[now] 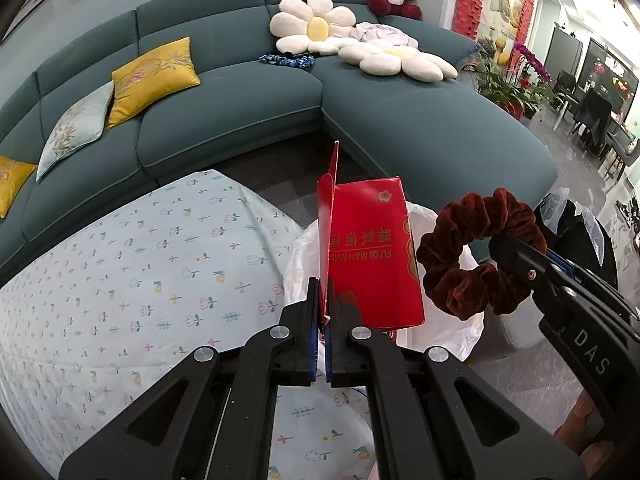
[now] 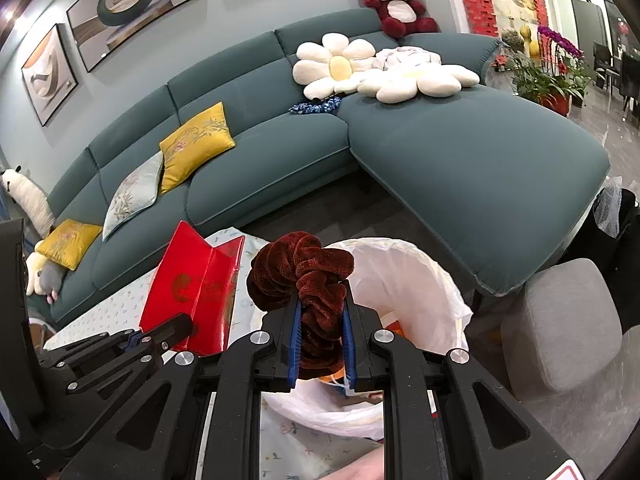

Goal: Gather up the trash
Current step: 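Open both tools over the white bin to drop envelope and scrunchie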

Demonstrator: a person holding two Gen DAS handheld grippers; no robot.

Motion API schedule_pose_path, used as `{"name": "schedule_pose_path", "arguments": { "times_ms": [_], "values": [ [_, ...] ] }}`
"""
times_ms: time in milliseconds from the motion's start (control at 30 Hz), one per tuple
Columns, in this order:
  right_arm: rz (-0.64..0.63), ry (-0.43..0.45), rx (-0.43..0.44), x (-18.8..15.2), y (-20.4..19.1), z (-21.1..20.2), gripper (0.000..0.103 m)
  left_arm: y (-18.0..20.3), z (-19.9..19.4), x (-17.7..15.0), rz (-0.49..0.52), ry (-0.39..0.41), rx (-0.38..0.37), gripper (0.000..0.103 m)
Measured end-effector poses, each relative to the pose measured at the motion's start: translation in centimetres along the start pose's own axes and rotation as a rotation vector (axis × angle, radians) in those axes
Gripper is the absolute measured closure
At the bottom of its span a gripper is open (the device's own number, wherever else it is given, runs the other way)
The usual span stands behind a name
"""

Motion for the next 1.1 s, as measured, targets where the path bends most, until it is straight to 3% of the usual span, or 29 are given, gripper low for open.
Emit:
{"name": "schedule_pose_path", "arguments": {
  "times_ms": [400,433,467,533,933,1100],
  "values": [
    [0.006,-0.005,-0.004,0.5,0.9,1.1,0.087,1.0,1.6,0.6,0.001,-0.01,-0.004,0.099],
    [0.003,-0.005,-0.004,0.6,0.9,1.2,0.086,0.9,1.6,0.6,-0.003,-0.012,0.002,0.093],
    [0.0,-0.004,-0.006,0.6,0.8,1.3,0.083,0.9,1.7,0.6,-0.006,-0.013,0.007,0.079],
    [-0.003,0.004,-0.026,0.6,0.8,1.3,0.081,0.6,1.5,0.6,-0.01,-0.003,0.031,0.061],
    [-0.03,0.018,-0.019,1.1,-0.4,0.3,0.071,-0.3,0.0,0.8,-0.027,0.021,0.046,0.055],
    [-0.049,0.027,-0.019,1.4,-1.1,-0.5,0.06,-1.0,-1.1,0.8,-0.045,0.037,0.052,0.049]
  ]
}}
Point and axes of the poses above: each gripper's, at about its wrist camera, not at the fingertips, and z roughly the way its jaws point, y to its right, x to its top, the point moved 9 cm from there along z, roughly the way its jaws point, and after that the axes turned 5 degrees about -x, right-handed, at the moved point
